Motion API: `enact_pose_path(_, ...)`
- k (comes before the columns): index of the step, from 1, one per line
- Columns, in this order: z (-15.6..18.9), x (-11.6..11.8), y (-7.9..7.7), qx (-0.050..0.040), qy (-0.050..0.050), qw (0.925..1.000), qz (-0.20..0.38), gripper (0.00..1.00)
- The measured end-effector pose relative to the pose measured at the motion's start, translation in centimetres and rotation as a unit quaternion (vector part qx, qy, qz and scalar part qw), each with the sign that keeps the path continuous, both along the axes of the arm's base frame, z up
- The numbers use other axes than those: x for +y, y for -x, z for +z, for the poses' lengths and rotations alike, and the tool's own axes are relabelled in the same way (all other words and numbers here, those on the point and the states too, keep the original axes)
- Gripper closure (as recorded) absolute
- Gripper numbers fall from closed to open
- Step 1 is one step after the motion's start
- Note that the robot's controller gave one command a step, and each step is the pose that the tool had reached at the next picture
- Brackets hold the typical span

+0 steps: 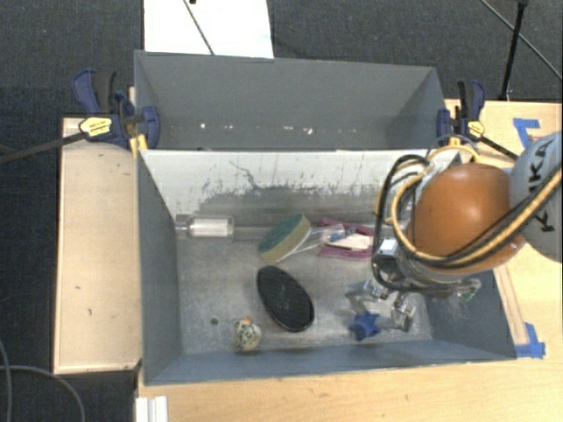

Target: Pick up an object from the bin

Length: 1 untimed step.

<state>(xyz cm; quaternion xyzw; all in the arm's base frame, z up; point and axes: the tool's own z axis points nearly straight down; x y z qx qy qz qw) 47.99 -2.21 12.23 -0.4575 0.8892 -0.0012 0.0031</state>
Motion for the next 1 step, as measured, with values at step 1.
enact_pose_path(1,-0.25,0.06,0.11,0.0025,0.0,1.0,0.0,0.0)
